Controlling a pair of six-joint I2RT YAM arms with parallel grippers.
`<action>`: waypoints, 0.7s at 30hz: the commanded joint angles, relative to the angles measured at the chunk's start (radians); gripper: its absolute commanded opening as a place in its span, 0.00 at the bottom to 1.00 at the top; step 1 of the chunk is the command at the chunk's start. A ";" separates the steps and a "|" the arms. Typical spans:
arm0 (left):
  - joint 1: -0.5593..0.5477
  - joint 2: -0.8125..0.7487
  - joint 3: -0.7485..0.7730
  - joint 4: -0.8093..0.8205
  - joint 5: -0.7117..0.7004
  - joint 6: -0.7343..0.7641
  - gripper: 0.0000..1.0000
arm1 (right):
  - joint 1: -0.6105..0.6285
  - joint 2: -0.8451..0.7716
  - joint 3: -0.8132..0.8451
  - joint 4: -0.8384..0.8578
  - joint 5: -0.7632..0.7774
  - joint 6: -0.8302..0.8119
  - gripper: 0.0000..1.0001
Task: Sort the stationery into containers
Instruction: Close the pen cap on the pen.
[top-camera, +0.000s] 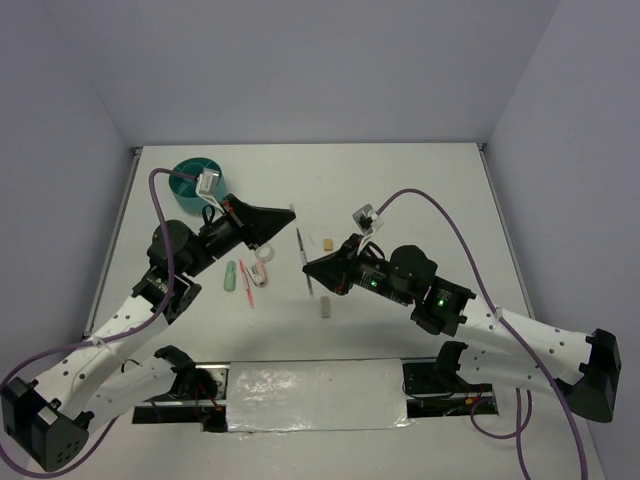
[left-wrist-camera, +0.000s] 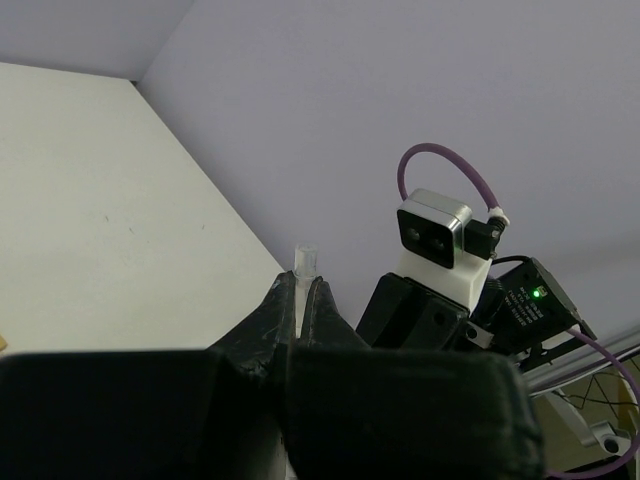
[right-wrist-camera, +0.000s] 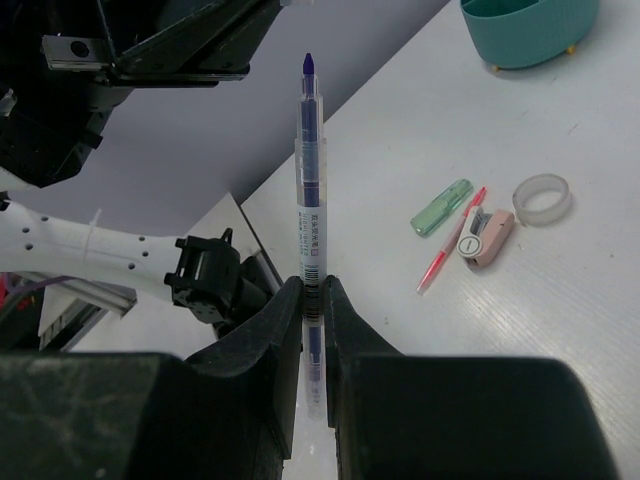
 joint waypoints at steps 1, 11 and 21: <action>-0.004 -0.007 -0.009 0.084 0.026 -0.017 0.00 | 0.011 0.003 0.045 0.042 0.002 -0.014 0.00; -0.004 -0.003 -0.029 0.106 0.037 -0.021 0.00 | 0.009 0.013 0.057 0.036 0.006 -0.012 0.00; -0.004 0.010 -0.061 0.163 0.058 -0.046 0.00 | 0.011 0.022 0.064 0.029 0.026 -0.017 0.00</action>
